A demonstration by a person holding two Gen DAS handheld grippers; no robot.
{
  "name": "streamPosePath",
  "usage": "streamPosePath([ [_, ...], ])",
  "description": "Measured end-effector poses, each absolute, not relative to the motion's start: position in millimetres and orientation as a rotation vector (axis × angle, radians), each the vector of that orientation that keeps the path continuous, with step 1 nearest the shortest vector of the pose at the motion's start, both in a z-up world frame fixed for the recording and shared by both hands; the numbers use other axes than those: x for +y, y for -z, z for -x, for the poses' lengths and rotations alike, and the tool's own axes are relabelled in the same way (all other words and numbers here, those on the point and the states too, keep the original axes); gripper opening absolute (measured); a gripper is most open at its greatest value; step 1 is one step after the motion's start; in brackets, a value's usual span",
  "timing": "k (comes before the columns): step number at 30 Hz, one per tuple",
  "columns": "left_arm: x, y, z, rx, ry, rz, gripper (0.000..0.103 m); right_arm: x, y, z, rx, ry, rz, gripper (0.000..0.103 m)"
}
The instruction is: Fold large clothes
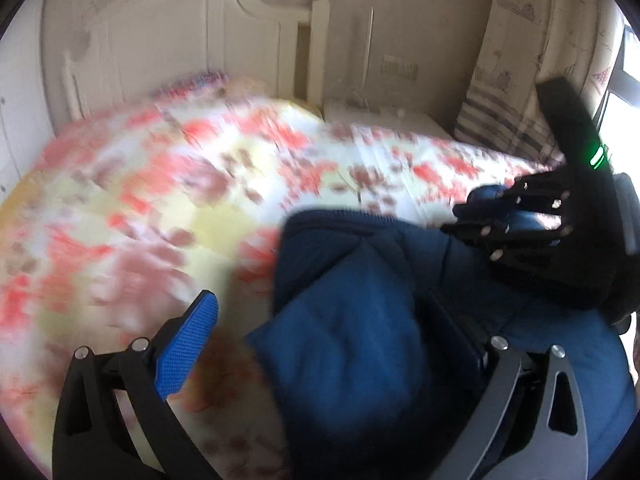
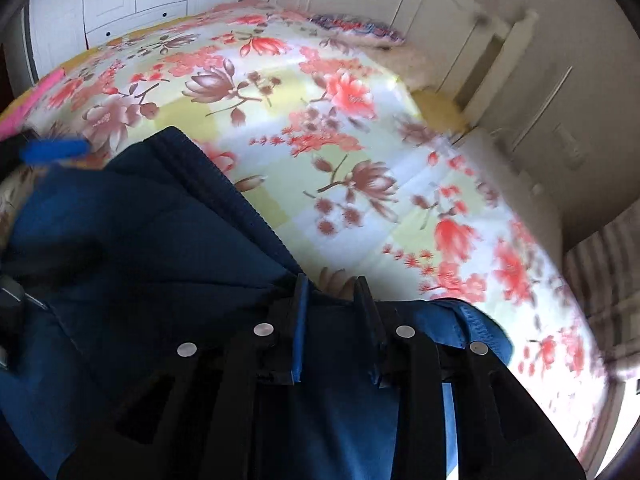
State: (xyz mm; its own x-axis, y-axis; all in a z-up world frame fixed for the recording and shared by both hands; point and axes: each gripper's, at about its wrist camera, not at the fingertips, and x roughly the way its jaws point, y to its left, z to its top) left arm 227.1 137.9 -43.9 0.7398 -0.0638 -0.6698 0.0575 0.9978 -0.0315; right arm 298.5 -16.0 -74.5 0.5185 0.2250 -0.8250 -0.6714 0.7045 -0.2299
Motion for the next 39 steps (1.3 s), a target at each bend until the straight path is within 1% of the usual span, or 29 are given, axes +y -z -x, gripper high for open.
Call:
streamPosePath([
  [3, 133, 10, -184, 0.641, 0.017, -0.069, 0.099, -20, 70, -287, 0.786, -0.517, 0.598, 0.032],
  [6, 114, -15, -120, 0.557, 0.082, -0.133, 0.099, -25, 67, -289, 0.776, -0.504, 0.576, 0.032],
  [8, 100, -10, -85, 0.564, 0.146, -0.15, 0.101, -24, 66, -289, 0.769, -0.494, 0.576, 0.032],
  [9, 95, 4, -77, 0.611, 0.129, -0.171, 0.101, -25, 66, -288, 0.763, -0.488, 0.578, 0.032],
  [10, 91, 29, -77, 0.687, 0.088, -0.204, 0.101, -24, 65, -287, 0.757, -0.482, 0.578, 0.032],
  [11, 93, 46, -76, 0.711, 0.089, -0.178, 0.101, -25, 63, -286, 0.75, -0.486, 0.567, 0.033],
  [12, 105, 62, -74, 0.705, 0.119, -0.062, 0.101, -27, 59, -283, 0.744, -0.496, 0.555, 0.033],
  [13, 124, 77, -76, 0.737, 0.169, 0.118, 0.101, -28, 55, -280, 0.734, -0.496, 0.553, 0.034],
  [14, 132, 81, -77, 0.751, 0.189, 0.184, 0.101, -30, 49, -276, 0.728, -0.499, 0.549, 0.034],
  [18, 120, 77, -72, 0.694, 0.159, 0.096, 0.101, -47, 12, -238, 0.702, -0.562, 0.463, 0.034],
  [21, 122, 80, -72, 0.692, 0.164, 0.128, 0.101, -62, -5, -185, 0.638, -0.675, 0.412, 0.035],
  [23, 123, 83, -71, 0.684, 0.16, 0.154, 0.101, -68, 9, -154, 0.647, -0.715, 0.424, 0.04],
  [24, 123, 83, -70, 0.682, 0.16, 0.164, 0.101, -68, 23, -146, 0.677, -0.718, 0.442, 0.041],
  [25, 124, 83, -68, 0.686, 0.165, 0.167, 0.101, -69, 41, -134, 0.642, -0.679, 0.455, 0.041],
  [26, 126, 83, -67, 0.689, 0.166, 0.165, 0.101, -72, 46, -130, 0.619, -0.665, 0.437, 0.041],
  [29, 123, 80, -63, 0.682, 0.143, 0.131, 0.101, -80, 35, -122, 0.659, -0.65, 0.386, 0.041],
  [32, 125, 81, -61, 0.682, 0.14, 0.133, 0.101, -82, 19, -84, 0.576, -0.702, 0.427, 0.041],
  [34, 126, 82, -60, 0.68, 0.145, 0.145, 0.101, -81, 37, -60, 0.58, -0.708, 0.471, 0.041],
  [36, 126, 84, -61, 0.683, 0.155, 0.149, 0.101, -85, 55, -46, 0.532, -0.671, 0.453, 0.041],
  [37, 126, 85, -60, 0.682, 0.156, 0.147, 0.101, -91, 58, -45, 0.55, -0.673, 0.397, 0.041],
  [39, 126, 85, -59, 0.676, 0.148, 0.151, 0.101, -95, 50, -41, 0.562, -0.674, 0.381, 0.041],
])
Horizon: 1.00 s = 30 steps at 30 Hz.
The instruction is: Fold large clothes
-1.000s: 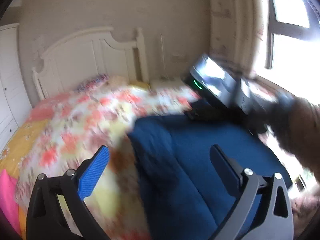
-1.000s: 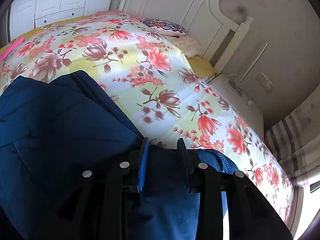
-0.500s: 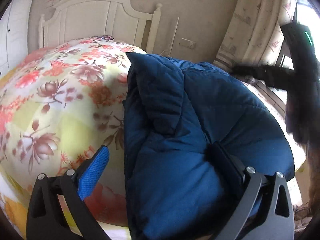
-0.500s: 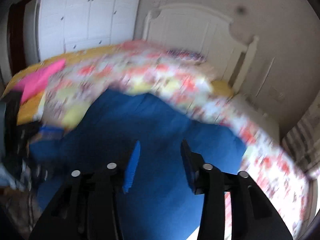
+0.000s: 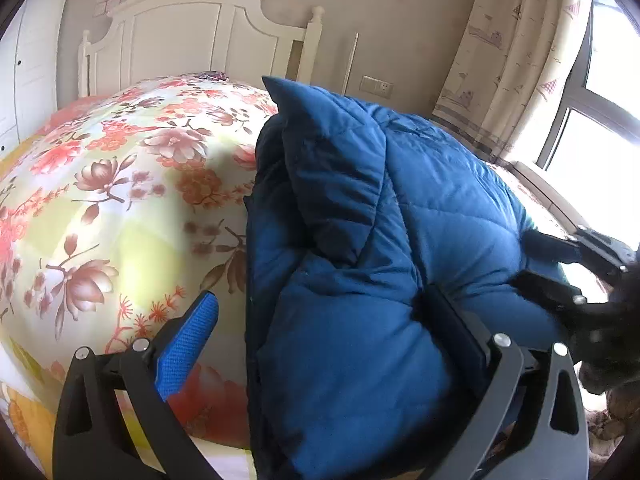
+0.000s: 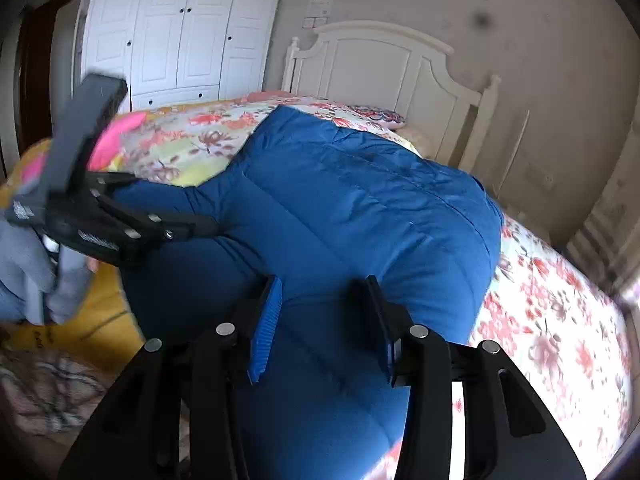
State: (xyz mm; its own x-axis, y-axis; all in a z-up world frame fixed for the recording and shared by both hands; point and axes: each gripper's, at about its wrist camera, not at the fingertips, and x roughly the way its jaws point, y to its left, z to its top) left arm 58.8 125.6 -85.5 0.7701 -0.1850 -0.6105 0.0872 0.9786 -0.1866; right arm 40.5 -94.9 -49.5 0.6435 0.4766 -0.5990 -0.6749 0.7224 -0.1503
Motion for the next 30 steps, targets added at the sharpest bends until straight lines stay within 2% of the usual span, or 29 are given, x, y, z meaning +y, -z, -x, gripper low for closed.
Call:
streamPosePath([
  [3, 127, 85, -59, 0.673, 0.145, 0.142, 0.101, -98, 44, -17, 0.464, -0.666, 0.453, 0.041],
  [7, 126, 82, -60, 0.689, 0.143, 0.149, 0.101, -111, 68, -21, 0.482, -0.72, 0.397, 0.041],
  [10, 112, 49, -58, 0.71, 0.107, 0.021, 0.099, -109, 65, -26, 0.511, -0.714, 0.394, 0.041],
  [16, 91, -28, -94, 0.573, 0.107, -0.074, 0.101, -104, 67, -28, 0.518, -0.717, 0.371, 0.041],
  [19, 84, -21, -142, 0.628, 0.091, -0.088, 0.1, -103, 67, -25, 0.512, -0.709, 0.38, 0.041],
  [22, 86, 23, -194, 0.76, 0.024, -0.134, 0.101, -106, 67, -25, 0.508, -0.717, 0.369, 0.041],
  [23, 95, 44, -204, 0.798, 0.069, -0.074, 0.101, -107, 65, -24, 0.502, -0.726, 0.357, 0.041],
  [26, 127, 61, -205, 0.827, 0.142, 0.133, 0.101, -109, 59, -23, 0.513, -0.744, 0.356, 0.041],
  [30, 114, 55, -194, 0.781, 0.053, 0.018, 0.101, -122, 35, -20, 0.45, -0.706, 0.271, 0.041],
])
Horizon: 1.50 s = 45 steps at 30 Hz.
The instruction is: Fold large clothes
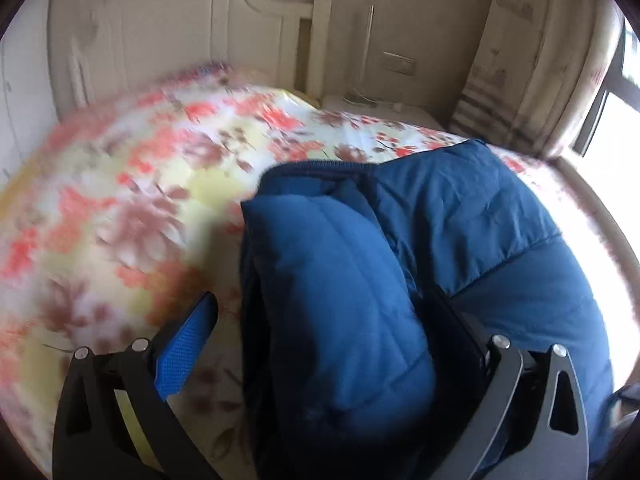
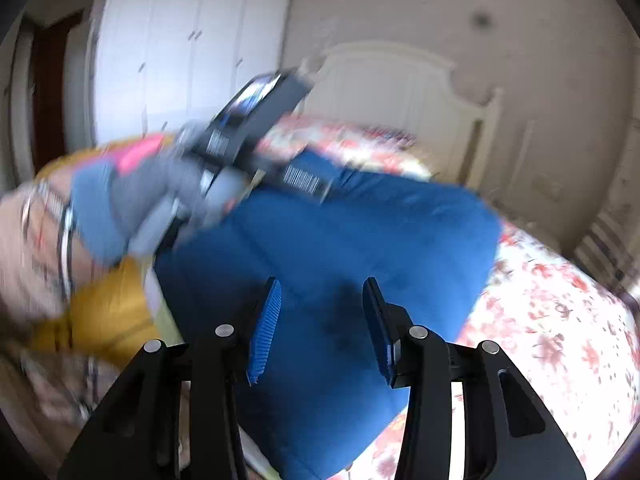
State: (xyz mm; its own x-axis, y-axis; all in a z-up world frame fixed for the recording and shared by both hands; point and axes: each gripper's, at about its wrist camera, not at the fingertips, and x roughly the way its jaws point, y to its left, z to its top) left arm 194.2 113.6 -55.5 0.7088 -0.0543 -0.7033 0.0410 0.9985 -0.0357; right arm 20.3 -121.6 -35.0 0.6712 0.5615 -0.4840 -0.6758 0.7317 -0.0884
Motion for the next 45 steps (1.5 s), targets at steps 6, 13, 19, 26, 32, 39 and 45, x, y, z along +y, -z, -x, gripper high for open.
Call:
streamPosePath([
  [6, 109, 52, -187, 0.743, 0.013, -0.029, 0.101, -117, 57, -32, 0.567, -0.739, 0.288, 0.058],
  [13, 107, 44, -174, 0.728, -0.028, -0.087, 0.101, -140, 42, -43, 0.589, -0.728, 0.174, 0.063],
  [19, 116, 41, -158, 0.725, -0.024, -0.073, 0.101, -183, 49, -69, 0.656, -0.678, -0.041, 0.072],
  [26, 144, 43, -125, 0.763, 0.082, 0.129, 0.101, -195, 68, -97, 0.79, -0.763, -0.244, 0.092],
  [32, 191, 87, -102, 0.882, 0.305, 0.481, 0.101, -188, 96, -117, 0.918, -0.812, -0.393, 0.099],
  [39, 180, 97, -114, 0.921, 0.459, 0.585, 0.092, -184, 112, -139, 0.962, -0.831, -0.475, 0.099],
  [45, 172, 91, -111, 0.88, 0.522, 0.649, 0.056, -191, 101, -124, 0.84, -0.813, -0.394, 0.075],
])
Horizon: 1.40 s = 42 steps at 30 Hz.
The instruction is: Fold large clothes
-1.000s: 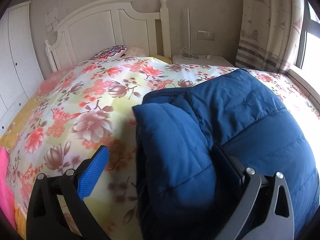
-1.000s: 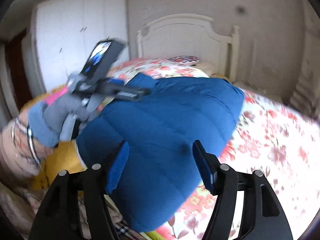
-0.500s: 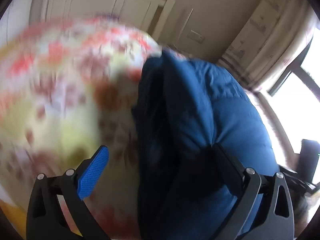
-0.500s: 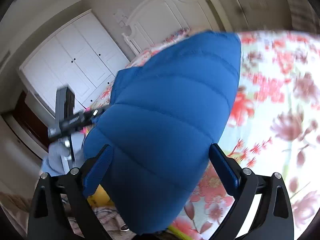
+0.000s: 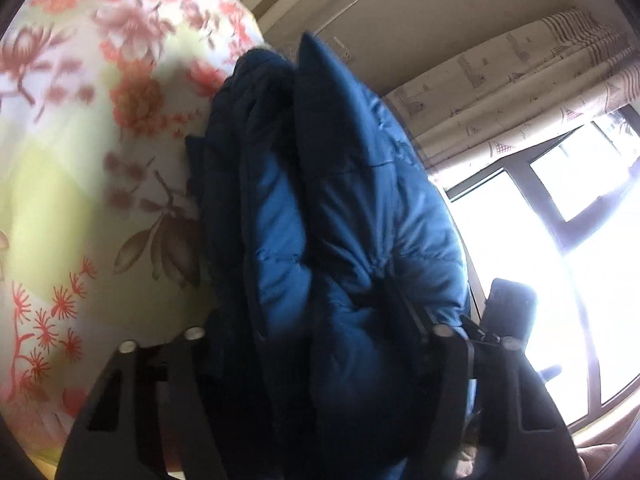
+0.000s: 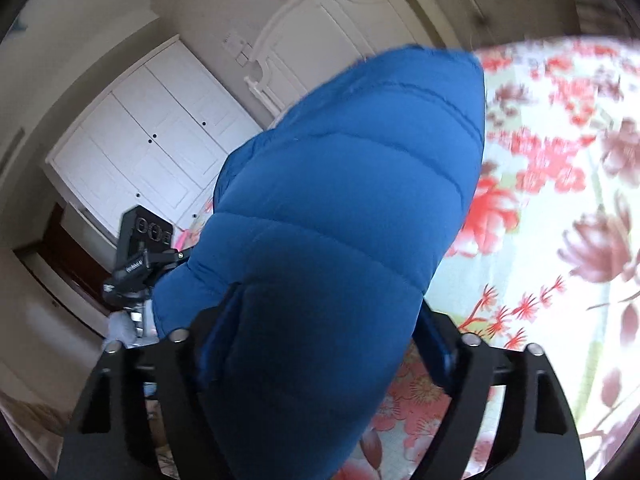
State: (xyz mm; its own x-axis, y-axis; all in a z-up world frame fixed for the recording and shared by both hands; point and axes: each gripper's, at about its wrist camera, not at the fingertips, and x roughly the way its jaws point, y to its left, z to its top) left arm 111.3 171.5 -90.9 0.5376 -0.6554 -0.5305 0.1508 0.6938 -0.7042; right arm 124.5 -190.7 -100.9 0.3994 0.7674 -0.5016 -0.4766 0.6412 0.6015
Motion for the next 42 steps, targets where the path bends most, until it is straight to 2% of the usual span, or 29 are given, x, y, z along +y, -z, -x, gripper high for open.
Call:
streamPosePath([
  [2, 161, 78, -112, 0.847, 0.518, 0.614, 0.052, -195, 91, -123, 0.778, -0.788, -0.363, 0.069],
  [9, 85, 38, -175, 0.763, 0.568, 0.541, 0.048, -257, 60, -147, 0.625, -0.624, -0.334, 0.066],
  [12, 40, 37, -225, 0.774, 0.585, 0.515, 0.048, -297, 57, -181, 0.628, -0.534, -0.343, 0.066],
  [16, -7, 59, -279, 0.833, 0.558, 0.514, 0.049, -334, 79, -234, 0.722, -0.428, -0.324, 0.066],
  [19, -16, 77, -287, 0.816, 0.53, 0.549, 0.055, -344, 96, -250, 0.762, -0.411, -0.38, 0.067],
  [21, -14, 81, -284, 0.824, 0.522, 0.563, 0.062, -343, 94, -242, 0.759, -0.392, -0.37, 0.076],
  [22, -10, 82, -281, 0.823, 0.513, 0.56, 0.064, -339, 89, -238, 0.754, -0.356, -0.338, 0.089],
  [23, -7, 81, -277, 0.817, 0.501, 0.555, 0.069, -341, 89, -229, 0.747, -0.318, -0.311, 0.091],
  [28, 0, 68, -243, 0.759, 0.461, 0.515, 0.074, -306, 54, -190, 0.576, -0.211, -0.129, 0.091],
  [32, 3, 58, -217, 0.738, 0.39, 0.396, 0.077, -258, 69, -176, 0.642, -0.214, 0.123, 0.092],
  [35, -1, 37, -194, 0.705, 0.312, 0.25, 0.084, -254, 70, -152, 0.638, -0.235, 0.172, 0.092],
  [37, -1, 8, -167, 0.605, 0.251, 0.141, 0.09, -260, 56, -127, 0.59, -0.247, 0.164, 0.092],
  [39, -2, -21, -140, 0.482, 0.214, 0.067, 0.101, -271, 42, -107, 0.54, -0.26, 0.13, 0.092],
  [42, -4, -62, -101, 0.317, 0.168, 0.052, 0.101, -289, 8, -77, 0.428, -0.237, 0.088, 0.092],
])
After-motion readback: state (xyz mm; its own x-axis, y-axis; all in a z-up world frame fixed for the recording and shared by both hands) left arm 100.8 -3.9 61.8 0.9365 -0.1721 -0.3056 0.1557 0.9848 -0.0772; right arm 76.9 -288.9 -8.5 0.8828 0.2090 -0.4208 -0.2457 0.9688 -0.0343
